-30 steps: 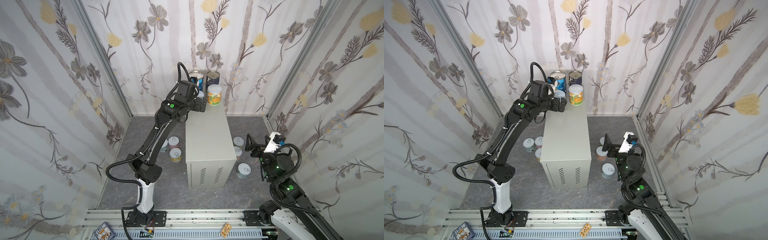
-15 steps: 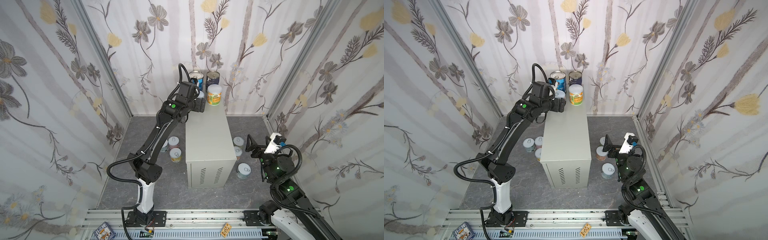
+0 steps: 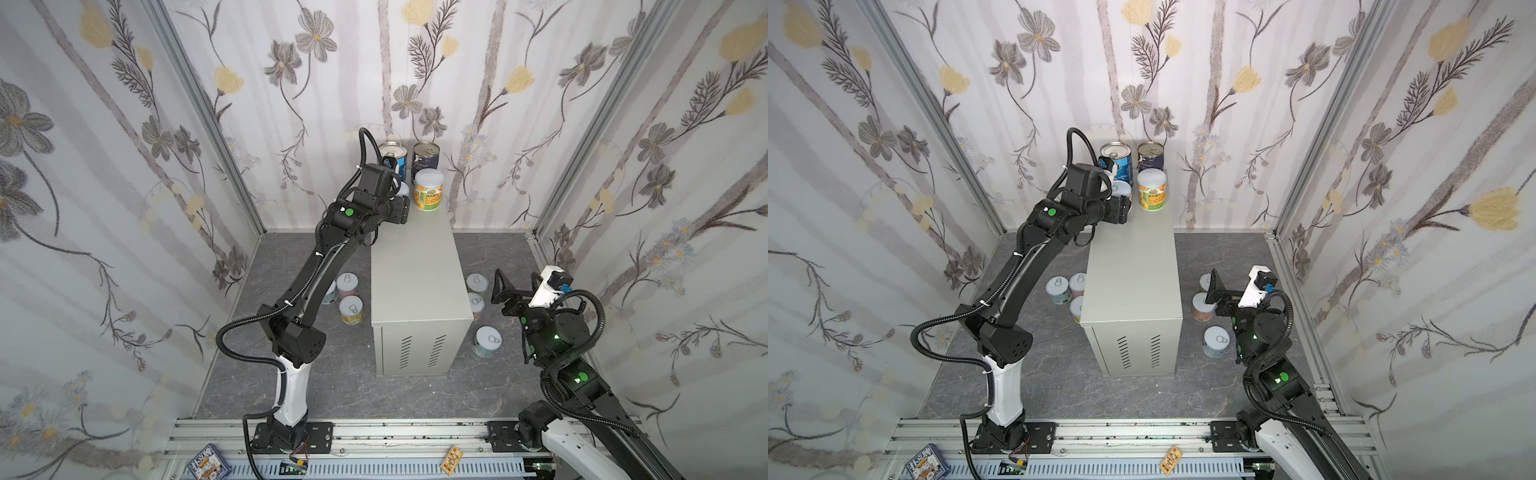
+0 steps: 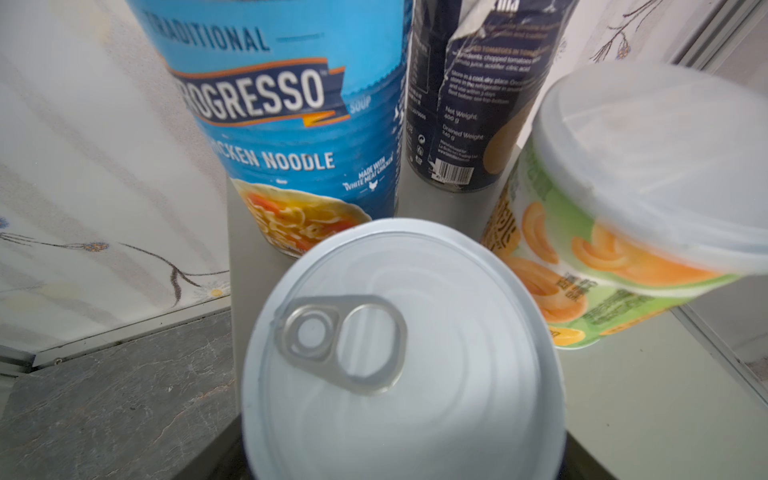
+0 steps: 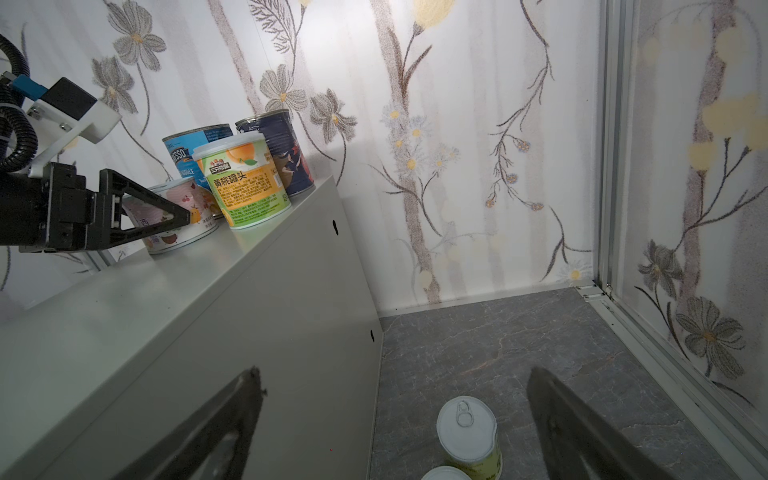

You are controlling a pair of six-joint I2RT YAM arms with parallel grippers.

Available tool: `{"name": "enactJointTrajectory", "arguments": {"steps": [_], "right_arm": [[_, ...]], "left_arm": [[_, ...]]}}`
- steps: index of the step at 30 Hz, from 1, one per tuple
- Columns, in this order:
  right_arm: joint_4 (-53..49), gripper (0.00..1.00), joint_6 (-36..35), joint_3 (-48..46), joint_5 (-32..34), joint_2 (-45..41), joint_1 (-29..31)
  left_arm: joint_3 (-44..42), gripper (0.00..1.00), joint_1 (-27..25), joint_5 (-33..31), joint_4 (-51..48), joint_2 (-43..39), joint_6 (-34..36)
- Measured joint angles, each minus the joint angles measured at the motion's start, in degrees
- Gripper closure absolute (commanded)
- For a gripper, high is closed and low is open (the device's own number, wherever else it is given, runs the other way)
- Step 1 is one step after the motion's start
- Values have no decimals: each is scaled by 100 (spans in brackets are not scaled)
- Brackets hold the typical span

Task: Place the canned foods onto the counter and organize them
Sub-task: 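Lower the held can onto the cabinet top in front of the Progresso can, then open the left gripper and withdraw it down while the right gripper lowers toward floor cans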

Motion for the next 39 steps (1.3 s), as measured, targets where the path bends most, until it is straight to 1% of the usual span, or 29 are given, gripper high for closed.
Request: {"name": "enactJointTrajectory", "arguments": {"steps": [8,21,29,33,37,39], "right_arm": [[0,0,2,0,0,-2,0],[-33,0,2,-33,0,-26,0],[-151,0,2,-42,0,-35,0],[-221,0,4,-44,0,-39,0],[-389,0,74,-44,15,-131,0],[-542,0,170,-72,61,-234,-9]], "left_arm": [[0,26,-2,-81,39,31,15],[2,26,-2,-234,162,76,-4],[2,20,-2,-267,195,76,-7],[2,17,0,-114,229,76,-13],[2,9,2,44,245,63,-44],[2,3,2,173,243,22,-57]]}}
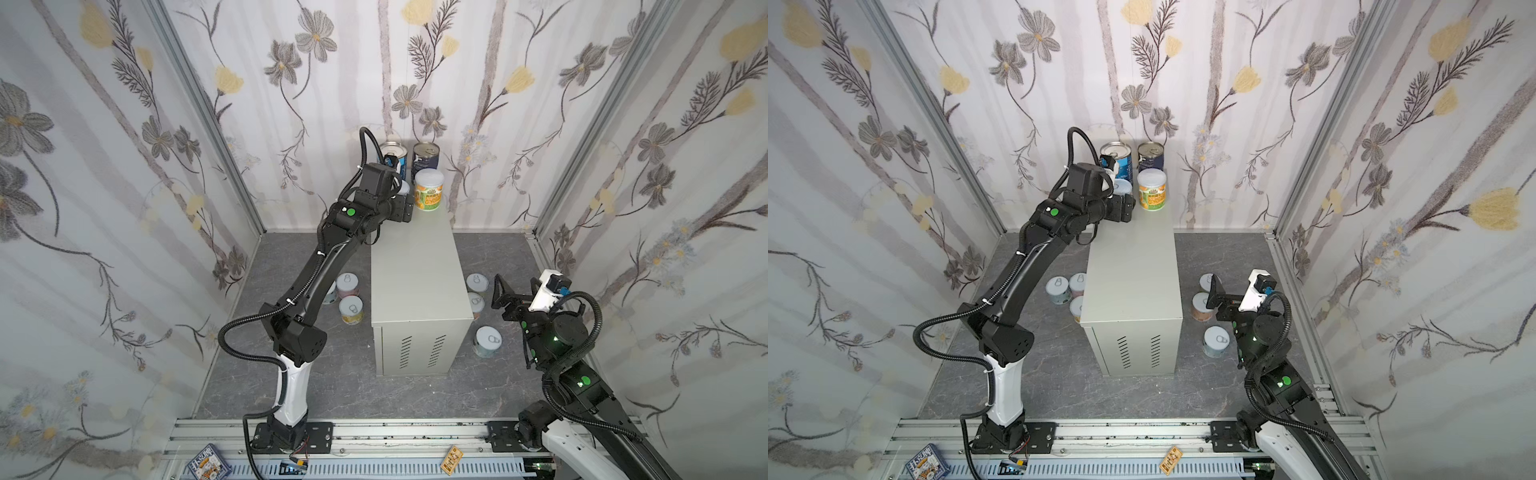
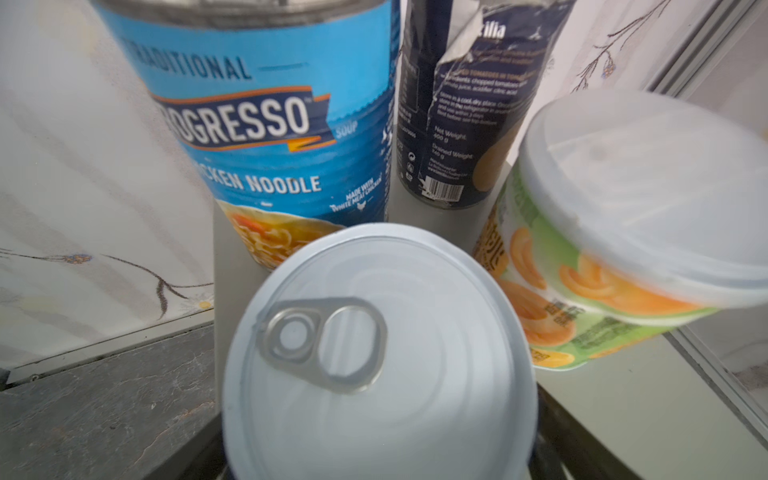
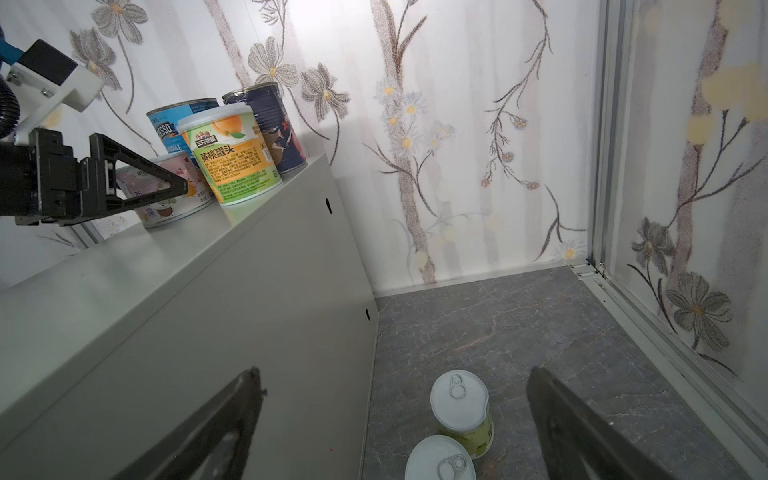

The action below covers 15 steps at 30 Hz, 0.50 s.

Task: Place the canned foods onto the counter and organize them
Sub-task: 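Open the left gripper and withdraw it down while the right gripper lowers toward floor cans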

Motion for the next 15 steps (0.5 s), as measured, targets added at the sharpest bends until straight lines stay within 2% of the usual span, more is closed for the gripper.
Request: {"name": "enactJointTrajectory", "arguments": {"steps": [5,10,15], "right_arm": [[-553,0,402,-129,81,-195,-105],[-1102,0,973,-402,-197,-179,-210],[-1401,0,1672,-841,-387,-48,-234]], "left_arm": [[0,0,0,221,0,-238,-81],[-208,0,-4,446,13,-544,-125],[-1191,0,-4,597,299,-1176,-254]]}}
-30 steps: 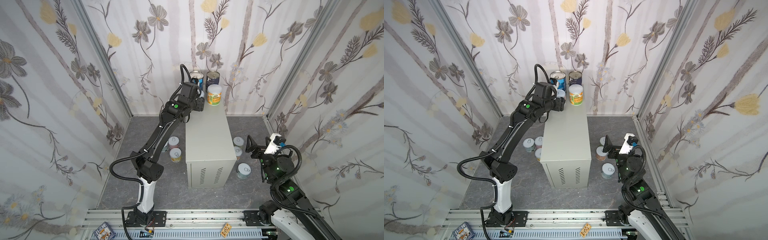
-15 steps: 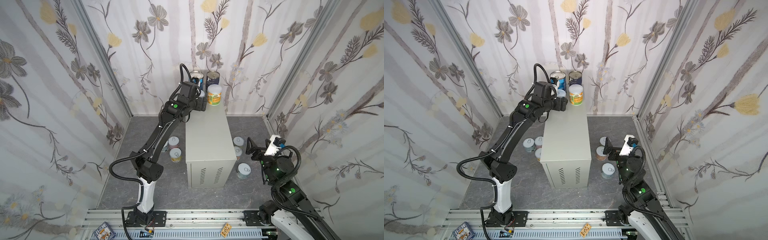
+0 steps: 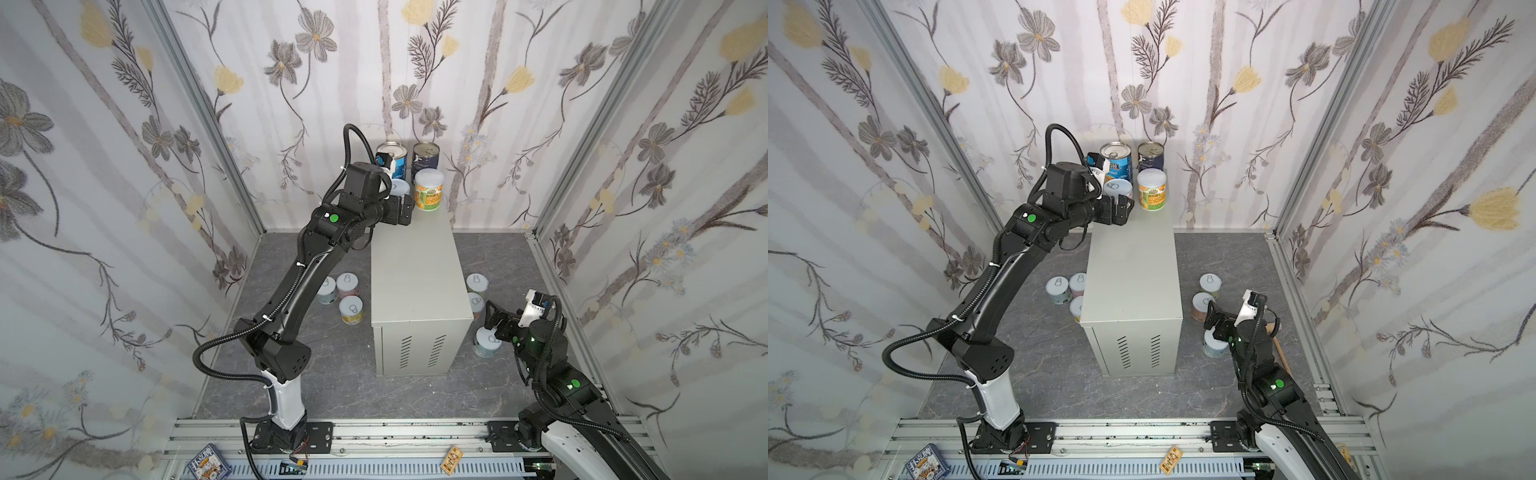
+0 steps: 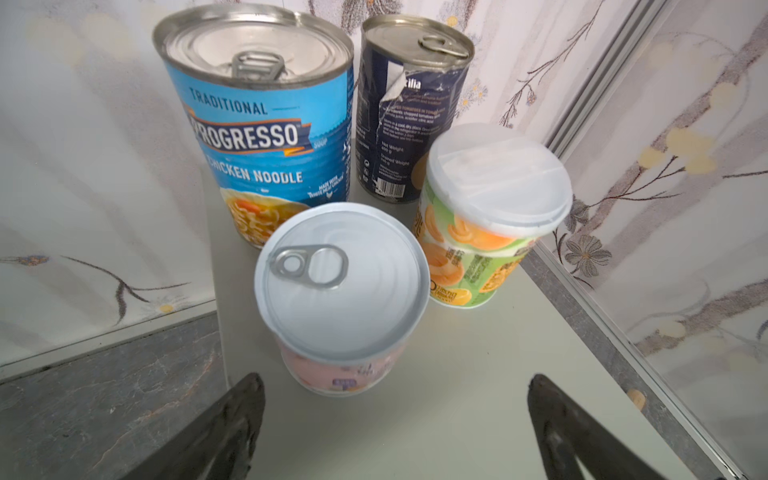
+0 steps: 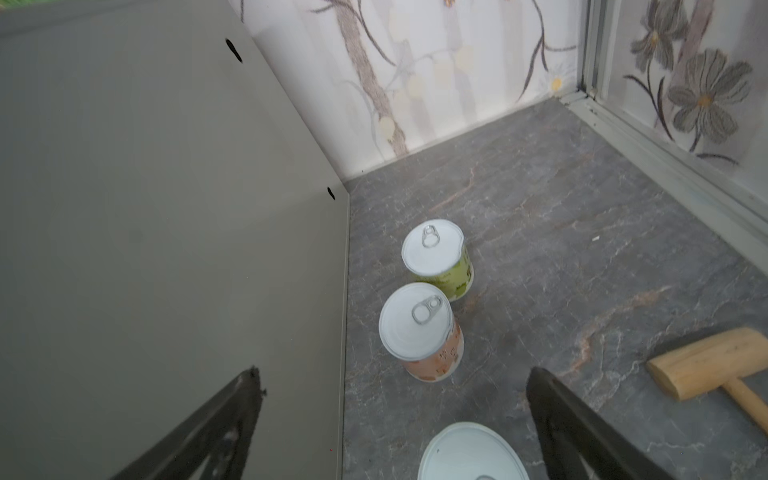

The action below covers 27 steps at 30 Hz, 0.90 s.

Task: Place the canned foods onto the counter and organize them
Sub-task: 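Open the left gripper and withdraw it down while the right gripper lowers toward floor cans, then lower the right gripper onto a light-blue-labelled white-lidded floor can and grasp it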

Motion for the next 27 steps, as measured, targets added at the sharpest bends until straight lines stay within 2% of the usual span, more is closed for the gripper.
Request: {"name": "enactJointTrajectory", "arguments": {"steps": [11,19,27], "right_arm": [[-179,0,726,-669,-20,328,-9],[-105,0,1060,-1047,-256,734,-7],[216,0,940,-1054,-479,1379,9]], "left_arm": [[-3095,0,11,46,1786,-2009,-216],[-4732,0,26,-518,2684,-3279,-531],[-5840,0,44,-1222,2883,-4203,-868]]}}
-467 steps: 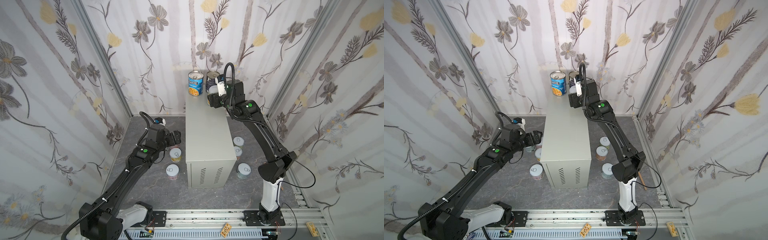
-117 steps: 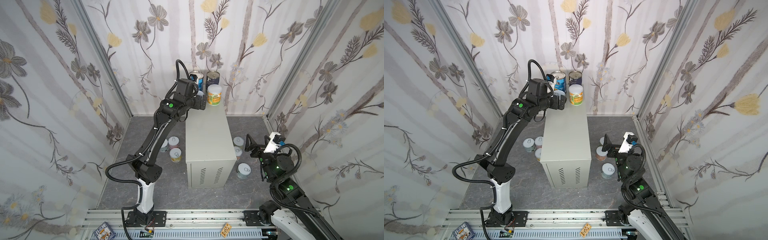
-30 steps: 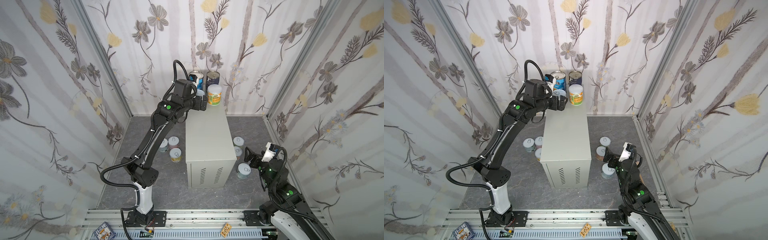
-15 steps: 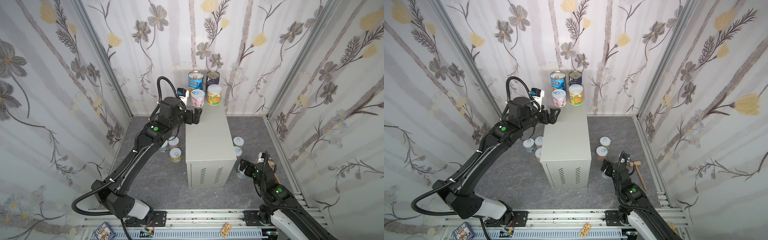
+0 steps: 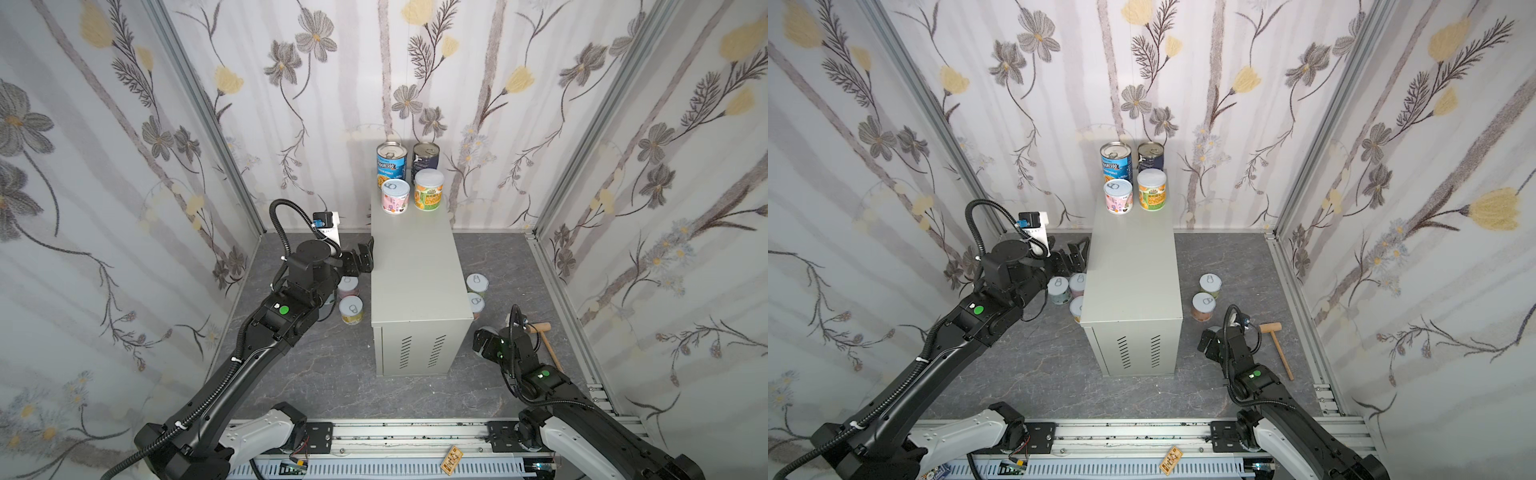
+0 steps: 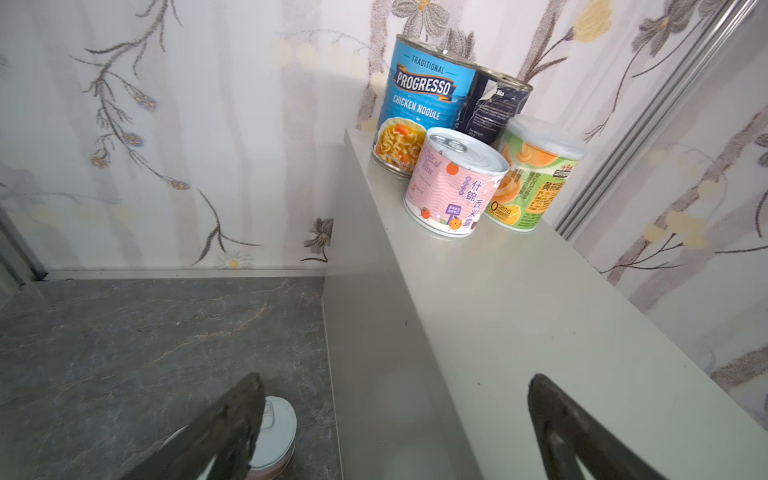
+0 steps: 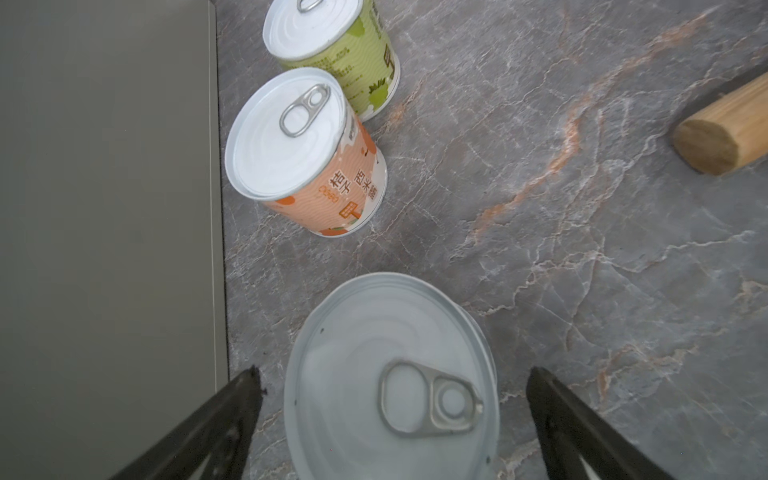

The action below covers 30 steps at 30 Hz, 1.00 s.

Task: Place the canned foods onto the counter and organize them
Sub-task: 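Lower the right gripper onto a light-blue-labelled white-lidded floor can and grasp it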

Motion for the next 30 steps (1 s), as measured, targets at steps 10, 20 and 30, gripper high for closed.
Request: {"name": "enactJointTrajectory", "arguments": {"steps": [10,20,30], "right_arm": [[188,0,-184,278,59,667,352],[518,2,-4,363,798,1576,872],[839,4,330,225,1547,1840,1110]], "left_arm": [[-295,0,9,-481,-44,-116,-179],[-387,0,9,-507,-46,70,-398],[-505,0,11,-634,-46,92,-527]]}}
